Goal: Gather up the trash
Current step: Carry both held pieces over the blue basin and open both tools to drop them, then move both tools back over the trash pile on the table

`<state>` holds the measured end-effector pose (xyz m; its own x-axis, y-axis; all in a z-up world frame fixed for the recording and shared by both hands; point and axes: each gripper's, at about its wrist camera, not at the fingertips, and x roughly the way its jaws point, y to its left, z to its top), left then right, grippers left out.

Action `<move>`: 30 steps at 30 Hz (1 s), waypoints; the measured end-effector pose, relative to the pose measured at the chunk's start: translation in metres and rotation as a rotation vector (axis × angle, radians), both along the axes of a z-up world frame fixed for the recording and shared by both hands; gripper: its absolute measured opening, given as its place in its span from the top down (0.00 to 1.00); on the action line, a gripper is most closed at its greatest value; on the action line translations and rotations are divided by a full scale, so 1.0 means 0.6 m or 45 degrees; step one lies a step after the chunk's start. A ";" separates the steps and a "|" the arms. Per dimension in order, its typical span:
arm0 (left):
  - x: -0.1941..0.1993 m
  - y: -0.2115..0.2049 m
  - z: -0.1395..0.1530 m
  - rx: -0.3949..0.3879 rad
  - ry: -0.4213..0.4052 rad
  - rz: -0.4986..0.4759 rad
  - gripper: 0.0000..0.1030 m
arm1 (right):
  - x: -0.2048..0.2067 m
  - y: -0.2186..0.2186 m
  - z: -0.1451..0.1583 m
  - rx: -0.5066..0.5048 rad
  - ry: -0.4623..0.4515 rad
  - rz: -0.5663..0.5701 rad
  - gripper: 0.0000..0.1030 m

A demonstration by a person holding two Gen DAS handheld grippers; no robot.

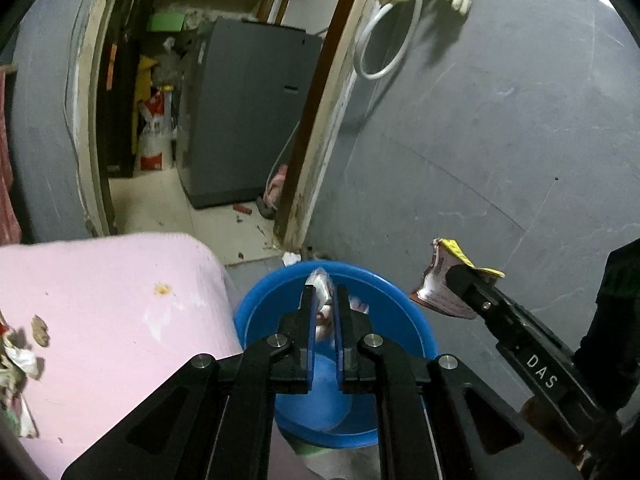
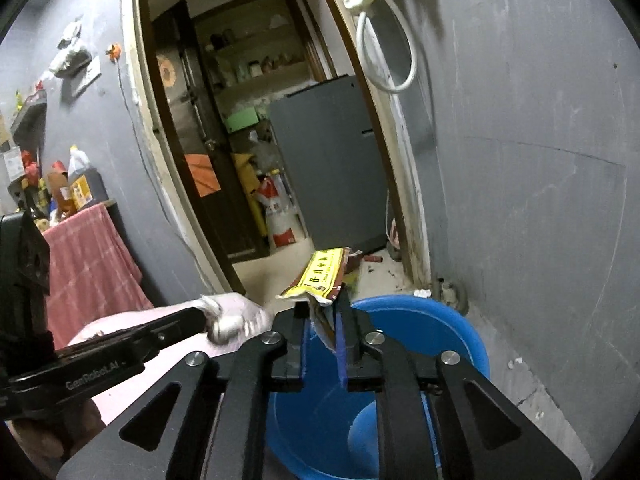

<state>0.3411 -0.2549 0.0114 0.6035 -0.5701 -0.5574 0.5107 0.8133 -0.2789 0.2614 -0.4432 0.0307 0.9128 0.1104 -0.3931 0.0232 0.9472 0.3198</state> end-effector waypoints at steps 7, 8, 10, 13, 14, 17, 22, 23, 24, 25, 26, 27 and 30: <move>0.000 0.018 -0.001 -0.033 0.020 0.026 0.89 | 0.006 0.000 0.002 0.004 0.018 0.005 0.72; -0.004 0.022 0.002 -0.040 0.008 0.032 0.86 | 0.006 0.001 0.002 0.004 0.012 0.005 0.72; -0.011 0.032 0.010 -0.047 -0.024 0.055 0.69 | 0.002 0.004 0.007 -0.011 -0.002 0.006 0.71; -0.020 0.048 0.025 -0.060 -0.062 0.088 0.66 | 0.006 0.010 0.011 -0.023 -0.006 0.008 0.60; -0.020 0.052 0.031 -0.063 -0.064 0.096 0.66 | 0.006 0.011 0.010 -0.026 -0.003 0.007 0.58; -0.026 0.074 0.047 -0.086 -0.086 0.129 0.63 | 0.006 0.011 0.014 -0.020 -0.015 0.003 0.56; -0.059 0.128 0.081 -0.099 -0.209 0.226 0.42 | -0.016 0.025 0.047 -0.044 -0.129 -0.003 0.40; -0.066 0.139 0.088 -0.092 -0.232 0.241 0.41 | -0.020 0.029 0.053 -0.049 -0.149 -0.001 0.31; -0.073 0.150 0.094 -0.085 -0.252 0.258 0.36 | -0.027 0.036 0.063 -0.055 -0.186 0.006 0.26; -0.082 0.160 0.100 -0.080 -0.267 0.275 0.30 | -0.031 0.041 0.070 -0.057 -0.209 0.011 0.22; -0.088 0.171 0.106 -0.080 -0.284 0.295 0.27 | -0.036 0.048 0.078 -0.061 -0.235 0.019 0.20; -0.096 0.188 0.113 -0.088 -0.306 0.318 0.21 | -0.042 0.056 0.087 -0.070 -0.260 0.027 0.18; -0.120 0.230 0.132 -0.103 -0.367 0.394 0.10 | -0.055 0.082 0.108 -0.101 -0.320 0.052 0.01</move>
